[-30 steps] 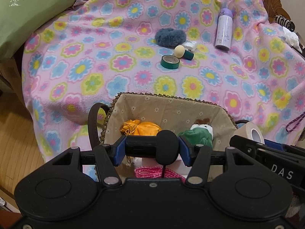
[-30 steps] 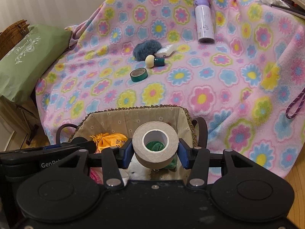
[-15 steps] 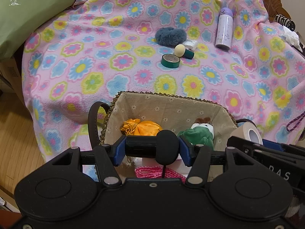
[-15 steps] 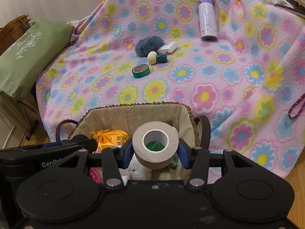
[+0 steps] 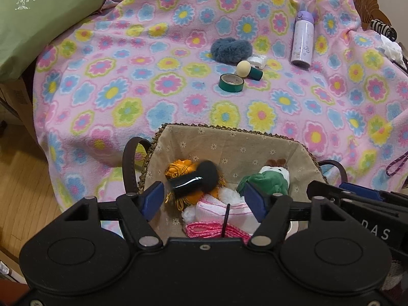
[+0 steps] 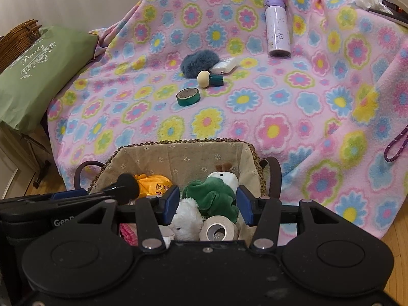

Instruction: Organize soft objects

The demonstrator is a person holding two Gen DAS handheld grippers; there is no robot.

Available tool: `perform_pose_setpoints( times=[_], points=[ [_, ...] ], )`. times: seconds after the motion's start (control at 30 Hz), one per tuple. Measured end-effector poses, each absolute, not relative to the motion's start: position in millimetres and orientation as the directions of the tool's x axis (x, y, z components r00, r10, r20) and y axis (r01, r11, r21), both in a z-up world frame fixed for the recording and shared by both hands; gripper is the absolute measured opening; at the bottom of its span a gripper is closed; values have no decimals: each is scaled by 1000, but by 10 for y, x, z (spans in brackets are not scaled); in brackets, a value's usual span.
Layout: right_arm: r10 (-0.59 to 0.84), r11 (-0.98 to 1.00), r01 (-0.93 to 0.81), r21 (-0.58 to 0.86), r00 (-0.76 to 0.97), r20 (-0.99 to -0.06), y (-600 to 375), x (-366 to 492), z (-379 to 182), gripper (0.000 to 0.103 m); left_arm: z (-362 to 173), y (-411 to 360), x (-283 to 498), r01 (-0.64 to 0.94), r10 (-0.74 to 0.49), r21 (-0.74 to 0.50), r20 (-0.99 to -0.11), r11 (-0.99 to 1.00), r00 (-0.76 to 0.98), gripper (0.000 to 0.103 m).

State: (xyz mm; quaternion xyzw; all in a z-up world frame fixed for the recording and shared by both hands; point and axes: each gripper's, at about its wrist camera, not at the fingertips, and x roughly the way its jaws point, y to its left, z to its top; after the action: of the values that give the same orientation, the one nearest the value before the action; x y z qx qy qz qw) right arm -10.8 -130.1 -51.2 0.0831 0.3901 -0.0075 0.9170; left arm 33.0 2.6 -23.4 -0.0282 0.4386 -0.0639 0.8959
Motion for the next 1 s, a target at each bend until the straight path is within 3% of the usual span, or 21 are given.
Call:
perform_pose_setpoints(
  times=[1.0],
  points=[
    [52,986,81,149,694,-718,-1321,-115,-504,52,-240,39,334,79,-131,-104,-788,991,602,67]
  ],
)
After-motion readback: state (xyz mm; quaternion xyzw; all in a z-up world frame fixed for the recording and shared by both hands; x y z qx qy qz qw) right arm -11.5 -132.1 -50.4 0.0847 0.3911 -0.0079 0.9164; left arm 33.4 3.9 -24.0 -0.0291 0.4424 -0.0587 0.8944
